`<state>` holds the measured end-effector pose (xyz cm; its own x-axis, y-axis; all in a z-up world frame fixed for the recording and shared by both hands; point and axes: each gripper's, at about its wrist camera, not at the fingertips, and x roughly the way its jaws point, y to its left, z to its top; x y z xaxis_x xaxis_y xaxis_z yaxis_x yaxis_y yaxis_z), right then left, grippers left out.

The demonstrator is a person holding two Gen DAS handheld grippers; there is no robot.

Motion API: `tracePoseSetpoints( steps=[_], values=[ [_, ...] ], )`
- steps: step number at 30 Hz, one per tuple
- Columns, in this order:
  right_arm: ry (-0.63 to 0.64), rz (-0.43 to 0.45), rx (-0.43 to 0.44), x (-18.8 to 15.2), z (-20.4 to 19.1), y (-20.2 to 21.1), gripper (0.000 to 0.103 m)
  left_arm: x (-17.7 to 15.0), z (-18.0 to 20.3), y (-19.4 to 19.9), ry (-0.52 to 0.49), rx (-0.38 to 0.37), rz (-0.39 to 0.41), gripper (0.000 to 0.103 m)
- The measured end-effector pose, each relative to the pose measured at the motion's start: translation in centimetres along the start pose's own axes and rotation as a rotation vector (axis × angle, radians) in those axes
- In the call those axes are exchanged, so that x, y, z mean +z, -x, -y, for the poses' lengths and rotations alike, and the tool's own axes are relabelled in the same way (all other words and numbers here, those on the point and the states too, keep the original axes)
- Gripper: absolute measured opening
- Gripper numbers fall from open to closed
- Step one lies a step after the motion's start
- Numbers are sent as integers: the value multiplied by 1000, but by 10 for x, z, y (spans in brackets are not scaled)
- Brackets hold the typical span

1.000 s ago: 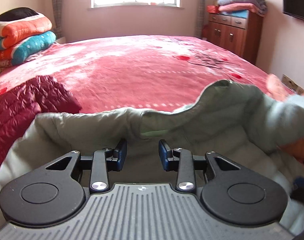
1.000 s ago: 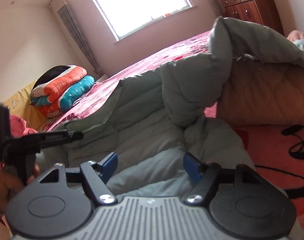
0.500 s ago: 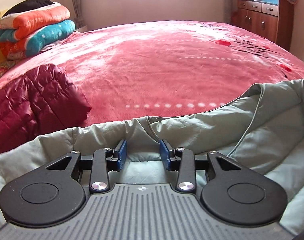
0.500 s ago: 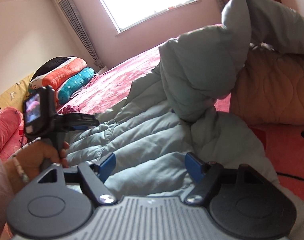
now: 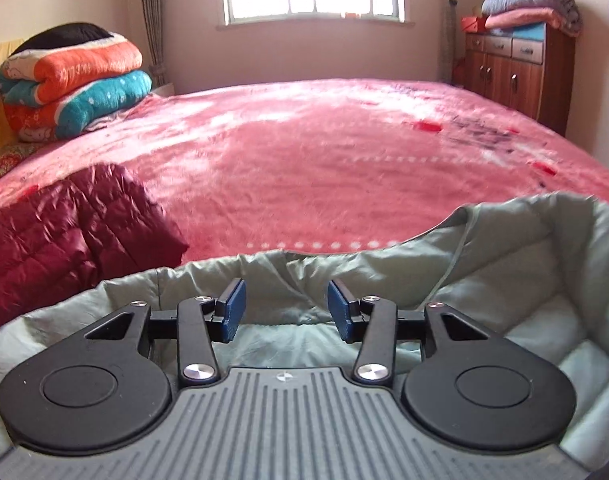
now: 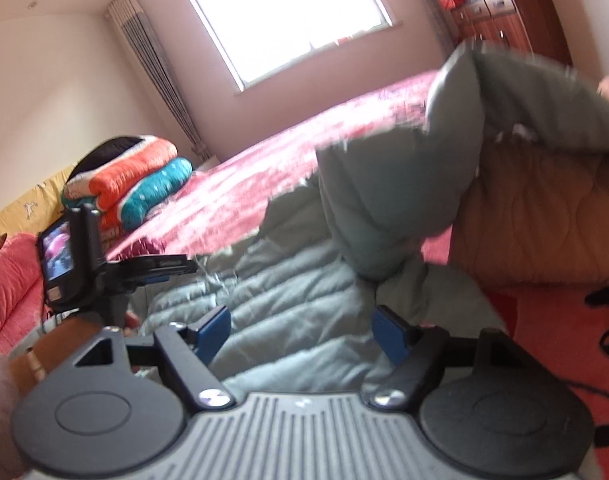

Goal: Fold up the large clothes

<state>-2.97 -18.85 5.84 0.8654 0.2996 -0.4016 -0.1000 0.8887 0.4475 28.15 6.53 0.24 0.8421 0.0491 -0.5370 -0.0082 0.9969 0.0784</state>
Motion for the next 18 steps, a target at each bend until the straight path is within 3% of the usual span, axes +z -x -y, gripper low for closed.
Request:
tracePoseSetpoints(
  steps=[7, 11, 18],
  values=[
    [39, 170, -65, 14, 4, 38, 79, -2, 19, 88, -54, -99, 66, 65],
    [12, 282, -126, 24, 19, 64, 88, -18, 36, 132, -80, -152, 55, 66],
    [-90, 371, -285, 35, 68, 99, 90, -55, 71, 195, -99, -259, 1, 67]
  ],
)
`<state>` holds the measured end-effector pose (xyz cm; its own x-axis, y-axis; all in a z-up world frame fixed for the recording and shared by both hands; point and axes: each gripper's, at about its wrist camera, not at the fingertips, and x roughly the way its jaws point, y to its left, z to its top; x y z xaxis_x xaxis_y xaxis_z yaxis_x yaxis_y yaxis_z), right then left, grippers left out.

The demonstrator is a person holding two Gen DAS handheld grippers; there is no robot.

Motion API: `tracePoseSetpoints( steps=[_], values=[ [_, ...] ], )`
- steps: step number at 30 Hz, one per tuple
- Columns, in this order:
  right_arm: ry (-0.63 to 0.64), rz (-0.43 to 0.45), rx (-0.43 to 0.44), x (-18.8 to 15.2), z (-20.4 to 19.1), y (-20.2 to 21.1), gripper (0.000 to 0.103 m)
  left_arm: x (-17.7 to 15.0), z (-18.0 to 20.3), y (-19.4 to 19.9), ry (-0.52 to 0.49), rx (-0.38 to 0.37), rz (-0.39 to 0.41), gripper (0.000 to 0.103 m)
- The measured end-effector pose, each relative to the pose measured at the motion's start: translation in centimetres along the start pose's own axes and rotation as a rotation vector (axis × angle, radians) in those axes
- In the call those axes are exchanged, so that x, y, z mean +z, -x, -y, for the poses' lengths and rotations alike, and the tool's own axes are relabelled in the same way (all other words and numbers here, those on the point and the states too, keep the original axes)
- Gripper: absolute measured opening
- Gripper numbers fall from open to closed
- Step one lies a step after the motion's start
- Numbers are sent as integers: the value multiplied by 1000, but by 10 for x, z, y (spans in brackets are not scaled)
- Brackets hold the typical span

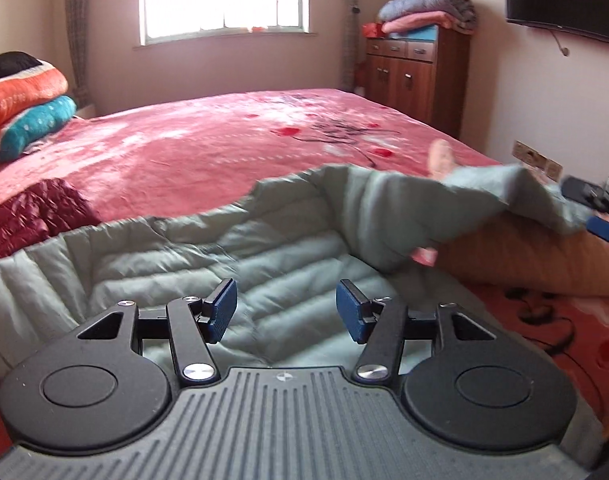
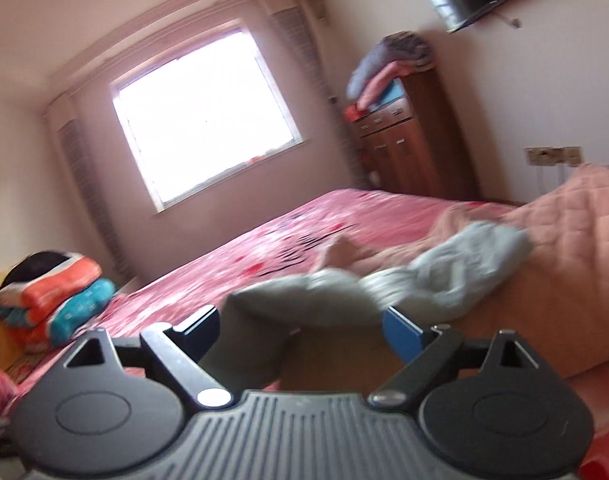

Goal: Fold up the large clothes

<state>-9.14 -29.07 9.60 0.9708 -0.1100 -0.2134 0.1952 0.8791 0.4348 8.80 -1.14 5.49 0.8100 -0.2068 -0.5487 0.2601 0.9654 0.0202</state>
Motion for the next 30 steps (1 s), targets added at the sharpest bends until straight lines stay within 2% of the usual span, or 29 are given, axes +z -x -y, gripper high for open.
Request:
tracePoseSetpoints(
  steps=[5, 9, 15, 20, 22, 26, 29, 30],
  values=[
    [-119, 41, -129, 14, 48, 1, 91, -18, 30, 23, -9, -73, -21, 73],
    [-194, 60, -195, 21, 83, -4, 91, -27, 55, 38, -34, -120, -39, 74],
    [-257, 77, -169, 30, 103, -14, 86, -32, 68, 41, -47, -148, -64, 74],
    [-300, 46, -156, 31, 114, -22, 81, -32, 70, 30, -43, -143, -79, 75],
    [-304, 30, -158, 30, 116, -29, 76, -32, 68, 29, -48, -140, -84, 75],
    [-301, -16, -137, 30, 119, -41, 52, -35, 67, 27, -43, -139, -85, 77],
    [-290, -22, -124, 32, 116, -43, 42, -39, 65, 23, -35, -136, -91, 78],
    [-289, -26, -115, 32, 116, -43, 33, -41, 63, 23, -30, -135, -91, 78]
  ],
)
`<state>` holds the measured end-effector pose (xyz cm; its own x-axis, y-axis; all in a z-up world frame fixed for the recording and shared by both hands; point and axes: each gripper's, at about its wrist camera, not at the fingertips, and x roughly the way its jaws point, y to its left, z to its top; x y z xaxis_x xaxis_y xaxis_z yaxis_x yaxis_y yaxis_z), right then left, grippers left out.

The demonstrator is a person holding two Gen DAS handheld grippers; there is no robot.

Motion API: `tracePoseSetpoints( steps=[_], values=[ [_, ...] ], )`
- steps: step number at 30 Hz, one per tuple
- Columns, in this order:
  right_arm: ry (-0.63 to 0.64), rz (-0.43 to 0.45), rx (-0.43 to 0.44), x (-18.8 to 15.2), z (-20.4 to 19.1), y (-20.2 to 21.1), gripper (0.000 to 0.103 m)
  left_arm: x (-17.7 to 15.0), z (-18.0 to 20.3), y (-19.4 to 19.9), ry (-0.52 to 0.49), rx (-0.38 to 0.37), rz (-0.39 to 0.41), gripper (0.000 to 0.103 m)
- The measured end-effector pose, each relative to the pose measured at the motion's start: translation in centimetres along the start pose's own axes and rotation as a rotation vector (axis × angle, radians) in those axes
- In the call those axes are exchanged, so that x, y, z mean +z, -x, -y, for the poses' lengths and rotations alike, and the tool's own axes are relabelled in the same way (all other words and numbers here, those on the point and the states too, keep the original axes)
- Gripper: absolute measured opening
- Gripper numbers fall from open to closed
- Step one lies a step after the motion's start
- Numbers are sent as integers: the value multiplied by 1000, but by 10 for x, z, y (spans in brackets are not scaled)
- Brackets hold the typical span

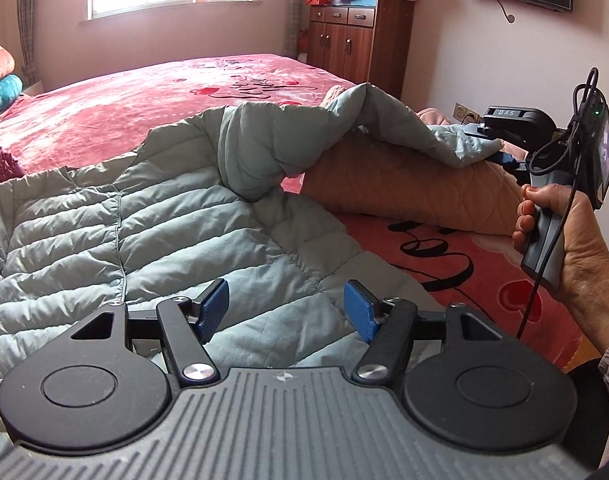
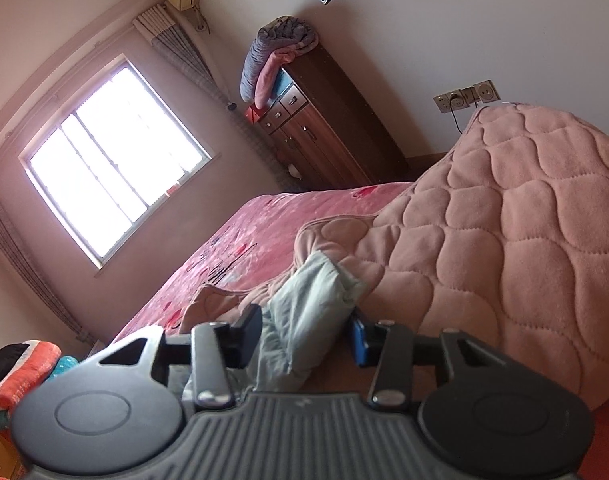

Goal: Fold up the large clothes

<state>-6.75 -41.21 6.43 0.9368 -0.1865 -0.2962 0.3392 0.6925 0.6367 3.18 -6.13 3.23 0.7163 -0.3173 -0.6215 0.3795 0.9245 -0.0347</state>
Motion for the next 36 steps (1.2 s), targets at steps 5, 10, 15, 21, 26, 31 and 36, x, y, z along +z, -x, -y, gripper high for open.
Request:
tracePoseSetpoints(
  steps=[5, 10, 15, 21, 26, 31, 36],
  values=[
    [30, -17, 30, 1, -4, 3, 8, -6, -10, -3, 29, 2, 5, 79],
    [83, 22, 56, 6, -14, 26, 4, -10, -24, -3, 69, 2, 36, 81],
    [131, -15, 52, 13, -28, 53, 4, -16, -46, -1, 126, -2, 65, 81],
    [213, -182, 63, -8, -40, 91, 4, -23, -83, 11, 219, 2, 123, 84],
    [149, -453, 199, -56, -66, 103, 4, -27, -126, 23, 315, 20, 161, 85],
    [97, -734, 373, -119, -114, 100, 4, -27, -168, 41, 382, 46, 219, 90],
    [72, -853, 441, -161, -151, 83, 13, -35, -207, 56, 439, 85, 263, 92]
  ],
)
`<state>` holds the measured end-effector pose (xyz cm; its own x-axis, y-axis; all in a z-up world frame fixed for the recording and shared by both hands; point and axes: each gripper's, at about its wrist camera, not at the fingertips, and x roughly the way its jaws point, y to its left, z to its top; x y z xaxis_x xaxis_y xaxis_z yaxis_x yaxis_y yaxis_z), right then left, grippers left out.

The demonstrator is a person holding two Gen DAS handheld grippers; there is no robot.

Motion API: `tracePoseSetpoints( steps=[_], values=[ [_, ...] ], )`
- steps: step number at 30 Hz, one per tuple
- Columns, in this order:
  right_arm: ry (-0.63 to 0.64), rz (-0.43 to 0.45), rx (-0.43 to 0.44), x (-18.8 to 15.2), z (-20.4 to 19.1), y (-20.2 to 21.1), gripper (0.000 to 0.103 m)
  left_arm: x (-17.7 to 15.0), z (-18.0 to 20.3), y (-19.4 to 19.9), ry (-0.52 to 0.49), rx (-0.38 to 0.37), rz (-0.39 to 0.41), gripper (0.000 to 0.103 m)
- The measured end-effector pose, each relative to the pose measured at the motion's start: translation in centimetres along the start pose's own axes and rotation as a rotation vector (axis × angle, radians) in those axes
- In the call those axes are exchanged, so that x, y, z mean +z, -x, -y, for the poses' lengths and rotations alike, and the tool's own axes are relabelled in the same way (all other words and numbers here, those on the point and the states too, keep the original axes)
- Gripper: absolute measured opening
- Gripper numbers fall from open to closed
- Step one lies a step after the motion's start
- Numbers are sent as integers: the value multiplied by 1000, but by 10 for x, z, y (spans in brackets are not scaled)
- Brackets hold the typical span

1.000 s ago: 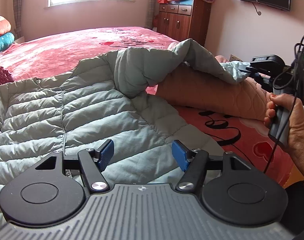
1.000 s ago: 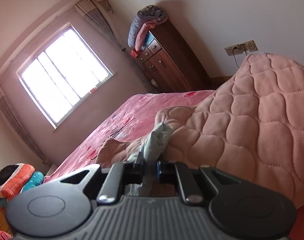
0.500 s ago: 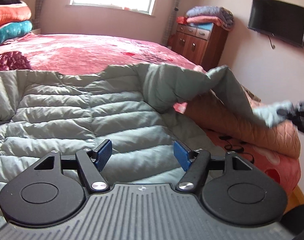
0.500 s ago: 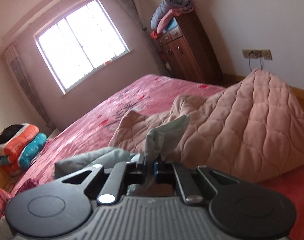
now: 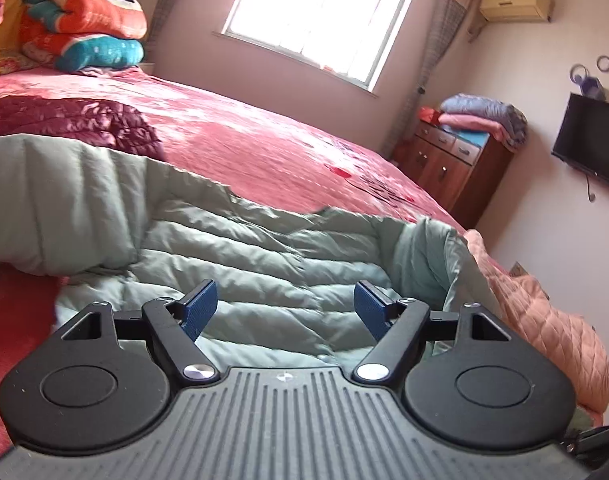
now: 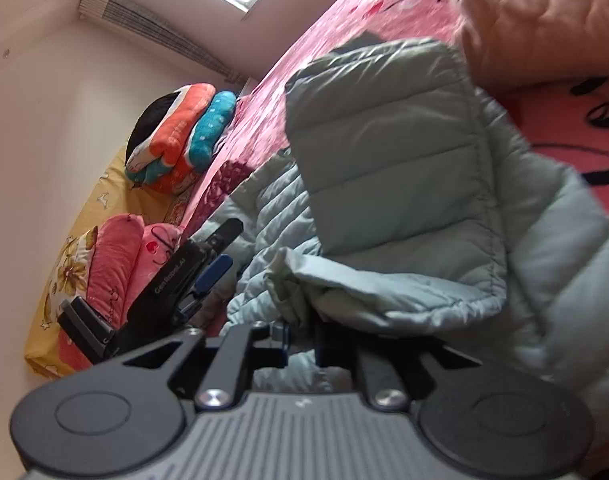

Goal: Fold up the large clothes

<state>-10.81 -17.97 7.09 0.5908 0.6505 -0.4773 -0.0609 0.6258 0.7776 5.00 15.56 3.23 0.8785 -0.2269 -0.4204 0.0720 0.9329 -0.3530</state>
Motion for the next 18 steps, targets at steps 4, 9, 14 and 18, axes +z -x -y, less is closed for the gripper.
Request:
tracePoseSetpoints(
  steps=[4, 9, 14, 18],
  values=[
    [-10, -53, -11, 0, -5, -24, 23, 1, -8, 6, -7, 19, 2, 93],
    [33, -155, -36, -7, -21, -28, 48, 2, -8, 7, -9, 9, 0, 93],
    [106, -256, 10, -19, -43, -24, 61, 2, -13, 8, -6, -13, -3, 93],
    [199, -294, 63, -28, -69, -14, 68, 5, -18, 9, 1, -30, -4, 93]
  ],
)
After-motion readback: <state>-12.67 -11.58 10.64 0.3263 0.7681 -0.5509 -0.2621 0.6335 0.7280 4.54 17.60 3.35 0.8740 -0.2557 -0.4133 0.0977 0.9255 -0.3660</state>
